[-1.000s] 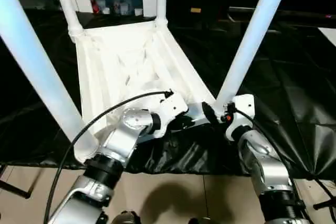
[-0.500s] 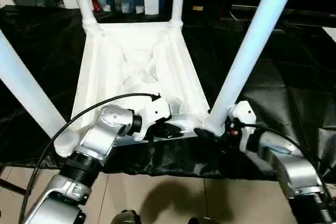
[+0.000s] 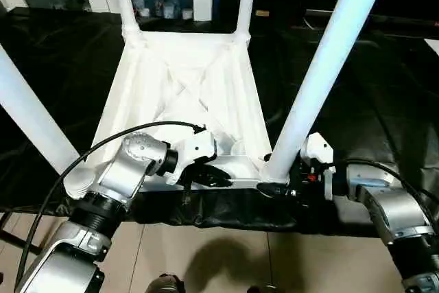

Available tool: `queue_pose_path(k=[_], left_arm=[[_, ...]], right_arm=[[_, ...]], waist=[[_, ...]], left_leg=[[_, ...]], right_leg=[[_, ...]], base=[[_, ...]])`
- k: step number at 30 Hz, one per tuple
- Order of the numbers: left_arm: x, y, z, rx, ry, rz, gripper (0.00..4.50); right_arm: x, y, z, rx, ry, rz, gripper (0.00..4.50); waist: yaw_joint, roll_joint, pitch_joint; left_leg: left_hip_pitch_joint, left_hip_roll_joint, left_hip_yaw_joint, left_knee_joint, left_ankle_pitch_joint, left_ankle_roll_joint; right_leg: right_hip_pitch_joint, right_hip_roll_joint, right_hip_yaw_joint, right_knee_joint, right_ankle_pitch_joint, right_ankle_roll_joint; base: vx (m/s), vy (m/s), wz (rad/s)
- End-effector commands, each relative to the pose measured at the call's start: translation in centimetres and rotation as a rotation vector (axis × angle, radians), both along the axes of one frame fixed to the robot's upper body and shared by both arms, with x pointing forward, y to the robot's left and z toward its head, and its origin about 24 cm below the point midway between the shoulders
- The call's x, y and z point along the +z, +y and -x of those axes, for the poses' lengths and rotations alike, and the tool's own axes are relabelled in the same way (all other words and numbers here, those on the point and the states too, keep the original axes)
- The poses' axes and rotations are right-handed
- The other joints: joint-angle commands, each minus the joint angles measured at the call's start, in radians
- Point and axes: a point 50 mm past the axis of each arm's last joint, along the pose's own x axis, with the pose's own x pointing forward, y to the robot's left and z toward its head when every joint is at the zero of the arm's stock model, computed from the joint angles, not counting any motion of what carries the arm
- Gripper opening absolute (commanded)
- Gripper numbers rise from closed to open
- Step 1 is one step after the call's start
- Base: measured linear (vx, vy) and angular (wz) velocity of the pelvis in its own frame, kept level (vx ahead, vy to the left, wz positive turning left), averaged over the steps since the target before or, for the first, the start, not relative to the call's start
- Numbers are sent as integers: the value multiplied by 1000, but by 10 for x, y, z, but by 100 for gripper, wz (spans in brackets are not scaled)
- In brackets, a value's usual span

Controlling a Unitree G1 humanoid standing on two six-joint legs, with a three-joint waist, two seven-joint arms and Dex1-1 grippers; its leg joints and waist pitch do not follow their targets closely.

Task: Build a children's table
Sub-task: Rotate leg to tighten

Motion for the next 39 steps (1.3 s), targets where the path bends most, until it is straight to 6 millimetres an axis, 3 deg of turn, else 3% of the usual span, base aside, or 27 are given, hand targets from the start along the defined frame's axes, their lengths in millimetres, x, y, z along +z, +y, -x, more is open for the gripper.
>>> queue_pose_path(k=[1, 4, 8, 14, 15, 18, 20, 22, 25, 29, 31, 35, 39], left_arm=[[-5, -23, 10, -123, 25, 4, 0], [-5, -22, 9, -97, 24, 14, 0], [-5, -23, 9, -52, 18, 34, 0], [-5, -29, 6, 43, -12, 64, 0], [-5, -35, 6, 96, -24, 80, 0], [-6, -43, 6, 154, -37, 95, 0], [-6, -46, 6, 170, -36, 101, 0], [-7, -56, 5, 240, -52, 115, 0], [-6, -71, 6, 304, -71, 137, 0], [-6, -80, 10, 288, -70, 148, 0], [-7, -81, 13, 261, -61, 143, 0], [-9, -73, 14, 213, -64, 121, 0], [-9, -63, 13, 155, -69, 106, 0]], right_arm=[[1, 28, 4, 143, -4, -18, 358], [0, 30, 3, 125, -7, -35, 331], [-2, 31, 2, 73, -4, -71, 305], [-10, 35, -2, -104, -17, -111, 257], [-15, 38, -4, -206, -25, -113, 257], [-20, 45, -3, -287, -22, -130, 252], [-22, 47, -2, -315, -11, -133, 252], [-28, 55, -2, -411, 4, -130, 252], [-36, 57, -14, -674, 63, -127, 252], [-33, 62, -19, -729, 68, -172, 252], [-28, 67, -20, -705, 47, -188, 307], [-22, 66, -16, -625, 15, -189, 339], [-21, 59, -8, -470, -18, -119, 376]], waist=[[2, -15, -68], [3, -10, -70], [2, -11, -67], [0, -12, -60], [-1, -13, -60], [-8, -14, -58], [-9, -15, -57], [-12, -14, -55], [-20, -14, -55], [-28, -13, -57], [-29, -11, -57], [-28, -12, -57], [-24, -15, -58]], left_leg=[[24, 61, -22, -56, -143, 109], [23, 61, -23, -56, -141, 108], [23, 61, -24, -58, -175, 93], [28, 62, -29, -69, -269, 35], [28, 63, -30, -70, -285, 24], [27, 61, -36, -76, -326, -2], [26, 62, -37, -78, -334, -6], [32, 62, -36, -80, -359, -13], [30, 58, -41, -82, -385, -27], [27, 57, -41, -84, -378, -22], [24, 59, -39, -86, -359, -12], [26, 57, -35, -84, -351, 1], [21, 57, -33, -81, -306, 20]], right_leg=[[42, -65, 44, -59, -123, -278], [43, -65, 43, -58, -117, -282], [41, -66, 44, -62, -157, -279], [33, -69, 47, -81, -329, -225], [32, -70, 47, -83, -355, -214], [29, -70, 46, -91, -421, -182], [28, -70, 46, -92, -421, -176], [19, -67, 49, -97, -426, -169], [18, -70, 47, -102, -474, -147], [20, -66, 46, -104, -436, -137], [22, -63, 47, -100, -371, -145], [22, -62, 49, -99, -348, -155], [29, -62, 50, -95, -308, -157]], base=[[0, 0, 0], [0, 0, 0], [0, 0, 0], [0, 0, 0], [0, 0, 0], [0, 0, 0], [0, 0, 0], [0, 0, 0], [0, 0, 0], [0, 0, 0], [0, 0, 0], [0, 0, 0], [0, 0, 0]])
